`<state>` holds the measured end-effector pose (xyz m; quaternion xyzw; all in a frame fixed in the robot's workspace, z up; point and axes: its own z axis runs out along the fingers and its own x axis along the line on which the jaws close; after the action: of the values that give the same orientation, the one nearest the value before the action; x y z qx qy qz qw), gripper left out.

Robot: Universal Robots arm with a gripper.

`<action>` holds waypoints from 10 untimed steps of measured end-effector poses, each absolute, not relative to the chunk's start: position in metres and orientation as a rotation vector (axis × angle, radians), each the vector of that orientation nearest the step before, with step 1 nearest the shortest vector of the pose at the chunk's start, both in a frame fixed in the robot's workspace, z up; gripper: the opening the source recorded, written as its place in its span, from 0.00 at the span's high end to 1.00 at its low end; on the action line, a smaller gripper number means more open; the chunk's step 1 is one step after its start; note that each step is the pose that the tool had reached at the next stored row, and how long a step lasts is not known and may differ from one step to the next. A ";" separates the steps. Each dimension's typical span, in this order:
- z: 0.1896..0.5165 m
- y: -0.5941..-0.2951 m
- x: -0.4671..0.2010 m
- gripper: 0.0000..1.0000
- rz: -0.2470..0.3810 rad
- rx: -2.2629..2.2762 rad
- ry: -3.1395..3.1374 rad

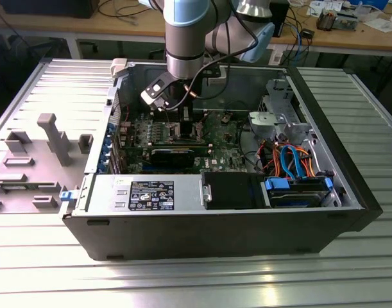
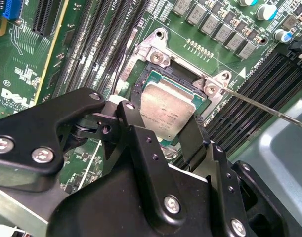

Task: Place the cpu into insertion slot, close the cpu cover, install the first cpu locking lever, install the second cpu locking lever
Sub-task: 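Place the cpu into insertion slot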

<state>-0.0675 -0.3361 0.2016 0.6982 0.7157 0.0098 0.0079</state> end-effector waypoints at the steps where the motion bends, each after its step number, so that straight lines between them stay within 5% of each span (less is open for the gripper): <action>1: 0.201 -0.336 -0.068 0.45 0.031 2.183 2.237; 10: 0.202 -0.336 -0.067 0.45 0.032 2.183 2.237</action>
<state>-0.0675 -0.3360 0.2021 0.6983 0.7157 0.0102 0.0078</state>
